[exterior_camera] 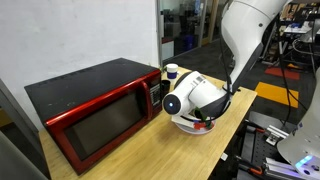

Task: Use the spoon to transfer one scoop of contents from the dark green bowl to the light green bowl

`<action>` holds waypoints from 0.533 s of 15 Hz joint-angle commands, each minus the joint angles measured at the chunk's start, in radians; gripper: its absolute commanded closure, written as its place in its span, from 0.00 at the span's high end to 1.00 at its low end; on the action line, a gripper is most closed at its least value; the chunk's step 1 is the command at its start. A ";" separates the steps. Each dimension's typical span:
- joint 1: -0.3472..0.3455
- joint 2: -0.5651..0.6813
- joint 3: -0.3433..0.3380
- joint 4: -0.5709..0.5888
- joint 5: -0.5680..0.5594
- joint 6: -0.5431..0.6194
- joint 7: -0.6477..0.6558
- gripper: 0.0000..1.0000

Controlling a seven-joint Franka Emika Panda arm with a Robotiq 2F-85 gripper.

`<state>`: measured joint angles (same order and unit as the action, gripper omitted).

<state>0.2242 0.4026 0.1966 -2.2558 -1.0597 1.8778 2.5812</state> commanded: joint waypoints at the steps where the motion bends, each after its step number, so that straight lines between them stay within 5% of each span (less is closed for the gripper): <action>1: -0.020 -0.026 -0.013 -0.014 0.038 0.067 -0.012 0.06; 8: -0.029 -0.048 -0.030 -0.023 0.075 0.114 -0.018 0.06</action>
<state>0.2124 0.3885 0.1740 -2.2560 -1.0164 1.9367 2.5812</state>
